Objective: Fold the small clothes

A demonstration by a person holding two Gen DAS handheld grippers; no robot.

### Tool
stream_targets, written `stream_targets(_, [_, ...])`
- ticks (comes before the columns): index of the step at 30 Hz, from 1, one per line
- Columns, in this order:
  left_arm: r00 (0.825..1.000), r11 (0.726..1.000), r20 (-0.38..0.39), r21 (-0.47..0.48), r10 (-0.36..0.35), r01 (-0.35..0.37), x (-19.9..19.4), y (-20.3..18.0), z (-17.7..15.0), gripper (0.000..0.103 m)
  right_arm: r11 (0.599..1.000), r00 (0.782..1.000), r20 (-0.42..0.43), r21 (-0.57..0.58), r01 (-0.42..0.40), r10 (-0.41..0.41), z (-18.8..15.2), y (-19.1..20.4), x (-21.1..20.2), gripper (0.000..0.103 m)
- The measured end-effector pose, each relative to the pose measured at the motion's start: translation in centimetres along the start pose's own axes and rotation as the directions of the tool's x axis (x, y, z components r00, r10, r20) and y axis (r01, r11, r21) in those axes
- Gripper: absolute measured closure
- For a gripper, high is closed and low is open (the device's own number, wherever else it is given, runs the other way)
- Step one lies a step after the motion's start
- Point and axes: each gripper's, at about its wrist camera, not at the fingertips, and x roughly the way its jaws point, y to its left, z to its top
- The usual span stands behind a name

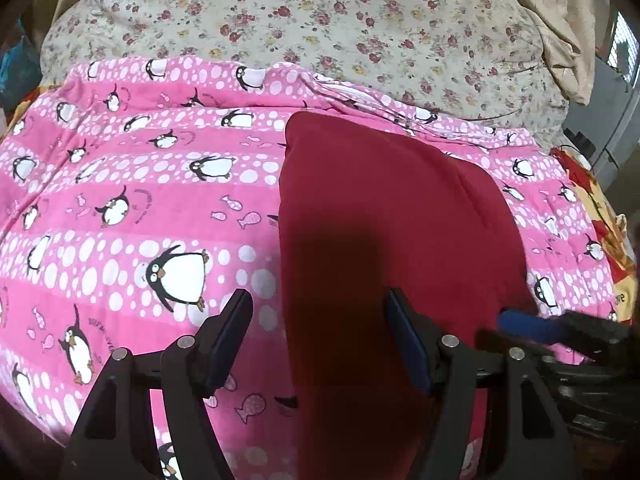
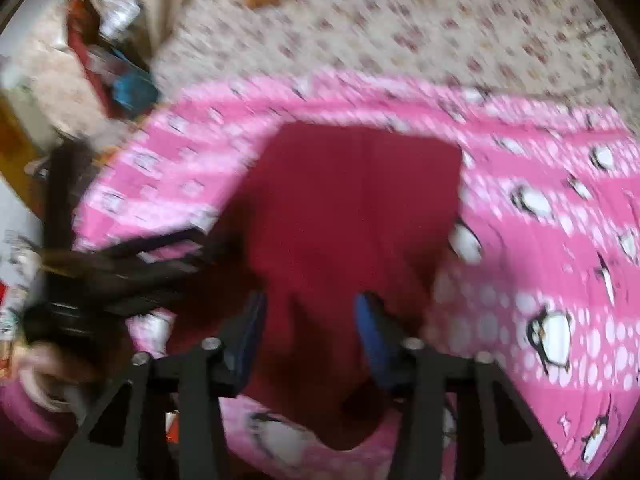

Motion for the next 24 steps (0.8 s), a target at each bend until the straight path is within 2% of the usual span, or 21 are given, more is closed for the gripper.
stream_targets(6, [1.0, 1.0, 0.001, -0.009, 0.003, -0.003, 0.0, 0.1, -0.1, 0.054, 1.0, 1.0, 0.013, -0.002, -0.004, 0.004, -0.7, -0.2, -0.2, 0.069])
stream_targets(10, [1.0, 1.0, 0.009, -0.011, 0.017, -0.017, -0.4, -0.1, -0.3, 0.054, 0.998, 0.999, 0.026, 0.052, -0.027, 0.026, -1.0, -0.1, -1.3, 0.067])
stream_targets(13, [0.999, 0.999, 0.028, 0.001, 0.046, -0.046, -1.1, -0.4, -0.5, 0.054, 0.996, 0.998, 0.047, 0.083, -0.042, 0.038, -1.0, 0.1, -2.0, 0.06])
stream_targets(17, [0.99, 0.992, 0.094, 0.046, 0.11, -0.114, -2.7, -1.4, -0.9, 0.054, 0.995, 0.997, 0.076, 0.092, -0.021, 0.014, -1.1, 0.7, -3.1, 0.049])
stream_targets(21, [0.985, 0.993, 0.133, 0.04, 0.109, -0.116, -4.0, -1.7, -1.7, 0.054, 0.993, 0.994, 0.103, 0.114, 0.029, -0.041, -1.1, 1.0, -4.3, 0.038])
stream_targets(24, [0.982, 0.99, 0.143, 0.039, 0.125, -0.132, -4.4, -1.7, -2.2, 0.055, 0.991, 0.989, 0.128, 0.118, 0.063, -0.078, -1.3, 1.2, -5.0, 0.035])
